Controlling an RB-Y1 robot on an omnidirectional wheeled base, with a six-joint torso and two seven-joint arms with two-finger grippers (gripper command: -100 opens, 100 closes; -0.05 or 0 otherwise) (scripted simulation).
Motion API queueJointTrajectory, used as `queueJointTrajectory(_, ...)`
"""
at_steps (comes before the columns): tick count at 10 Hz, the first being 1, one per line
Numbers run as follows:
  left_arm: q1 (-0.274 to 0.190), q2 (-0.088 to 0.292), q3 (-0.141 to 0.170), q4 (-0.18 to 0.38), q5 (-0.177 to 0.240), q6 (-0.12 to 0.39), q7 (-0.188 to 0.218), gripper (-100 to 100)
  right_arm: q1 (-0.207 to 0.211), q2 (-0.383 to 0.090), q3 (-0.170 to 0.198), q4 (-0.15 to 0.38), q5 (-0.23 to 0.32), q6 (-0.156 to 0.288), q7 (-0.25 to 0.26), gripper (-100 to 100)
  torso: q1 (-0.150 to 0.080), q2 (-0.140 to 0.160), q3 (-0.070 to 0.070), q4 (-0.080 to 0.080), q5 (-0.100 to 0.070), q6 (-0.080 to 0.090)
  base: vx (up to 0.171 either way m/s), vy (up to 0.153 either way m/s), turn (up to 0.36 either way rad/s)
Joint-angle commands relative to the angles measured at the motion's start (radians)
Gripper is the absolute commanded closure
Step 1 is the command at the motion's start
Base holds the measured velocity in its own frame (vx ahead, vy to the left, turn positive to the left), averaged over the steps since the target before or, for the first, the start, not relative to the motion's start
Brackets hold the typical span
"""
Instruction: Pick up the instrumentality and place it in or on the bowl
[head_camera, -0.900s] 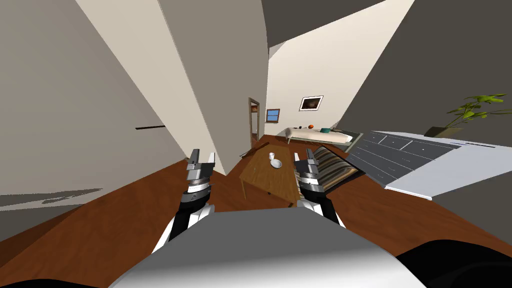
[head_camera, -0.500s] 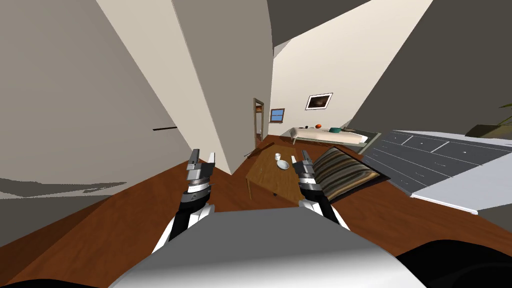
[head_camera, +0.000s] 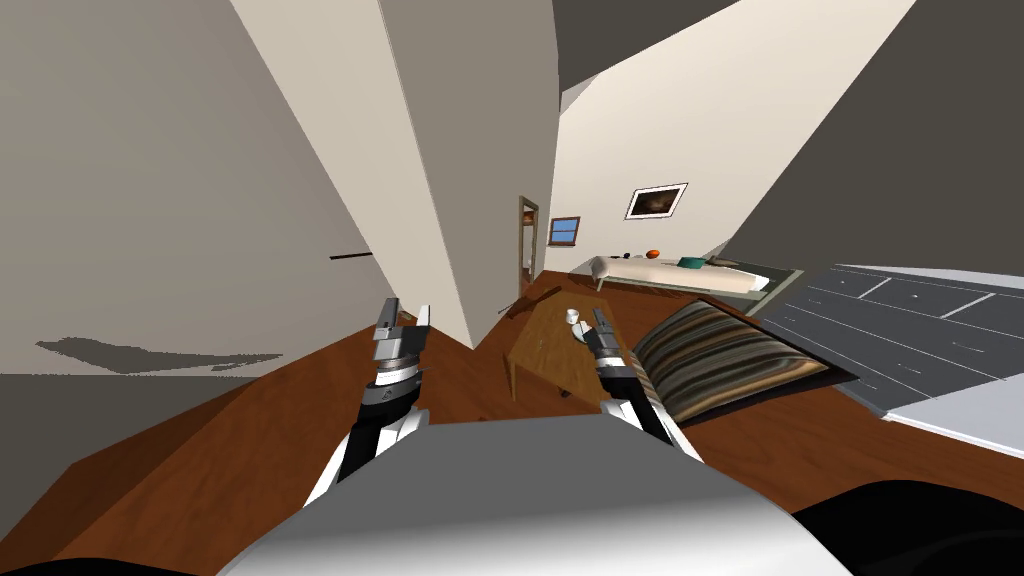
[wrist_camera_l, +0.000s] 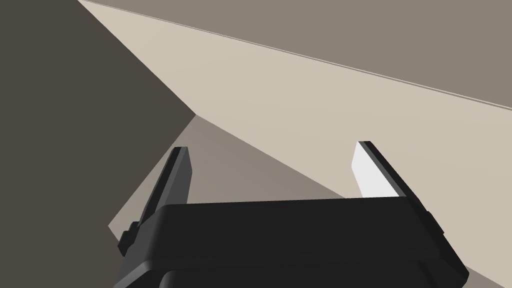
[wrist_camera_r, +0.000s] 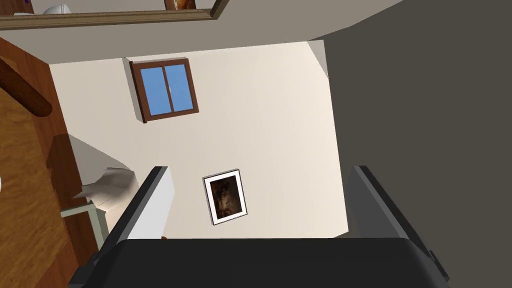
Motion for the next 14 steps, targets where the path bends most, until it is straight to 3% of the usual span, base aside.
queueJointTrajectory(1,0.000,0.000,0.000,0.000,0.000,0.000,0.000,0,-0.008,-0.024,-0.021,0.050,0.046,0.050,-0.021,-100,0.000,0.000,0.000,0.000,0.000,0.000,0.120,0.263,0.062)
queueJointTrajectory(2,0.000,0.000,0.000,0.000,0.000,0.000,0.000,0,-0.008,-0.024,-0.021,0.057,0.046,0.051,-0.021,-100,0.002,-0.002,-0.001,0.000,0.001,0.000,0.088,0.195,0.007)
queueJointTrajectory(3,0.000,0.000,0.000,0.000,0.000,0.000,0.000,0,-0.021,-0.037,-0.033,0.101,0.080,0.085,-0.033,-100,-0.001,-0.001,-0.001,0.000,0.000,0.000,0.062,0.180,0.046)
queueJointTrajectory(4,0.000,0.000,0.000,0.000,0.000,0.000,0.000,0,-0.021,-0.037,-0.033,0.101,0.080,0.085,-0.033,-100,-0.002,0.001,0.000,0.000,0.000,0.000,0.041,0.130,0.012)
queueJointTrajectory(5,0.000,0.000,0.000,0.000,0.000,0.000,0.000,0,-0.034,-0.049,-0.045,0.147,0.115,0.119,-0.046,-100,-0.005,0.002,0.001,0.000,-0.001,0.000,0.075,0.131,0.025)
queueJointTrajectory(6,0.000,0.000,0.000,0.000,0.000,0.000,0.000,0,-0.034,-0.049,-0.045,0.147,0.115,0.122,-0.046,-100,-0.006,0.001,0.001,0.000,-0.001,0.000,0.073,0.117,0.013)
queueJointTrajectory(7,0.000,0.000,0.000,0.000,0.000,0.000,0.000,0,-0.048,-0.061,-0.057,0.181,0.153,0.162,-0.061,-100,-0.007,0.001,0.001,0.000,-0.001,0.000,0.095,0.144,0.012)
queueJointTrajectory(8,0.000,0.000,0.000,0.000,0.000,0.000,0.000,0,-0.048,-0.061,-0.057,0.196,0.153,0.162,-0.061,-100,-0.006,0.000,0.000,0.000,-0.001,0.000,0.072,0.133,0.000)
queueJointTrajectory(9,0.000,0.000,0.000,0.000,0.000,0.000,0.000,0,-0.063,-0.071,-0.069,0.242,0.193,0.201,-0.076,-100,-0.006,0.001,0.000,0.000,-0.001,0.000,0.100,0.150,-0.006)
queueJointTrajectory(10,0.000,0.000,0.000,0.000,0.000,0.000,0.000,0,-0.063,-0.071,-0.069,0.247,0.193,0.204,-0.076,-100,-0.005,-0.001,0.000,0.000,-0.001,0.000,0.079,0.119,-0.009)
queueJointTrajectory(13,0.000,0.000,0.000,0.000,0.000,0.000,0.000,0,-0.096,-0.087,-0.092,0.340,0.278,0.292,-0.110,-100,-0.007,0.001,0.000,0.000,-0.001,0.000,0.093,0.130,-0.022)
queueJointTrajectory(14,0.000,0.000,0.000,0.000,0.000,0.000,0.000,0,-0.096,-0.087,-0.092,0.357,0.278,0.298,-0.110,-100,-0.007,-0.002,-0.001,0.000,-0.001,0.001,0.118,0.103,-0.023)
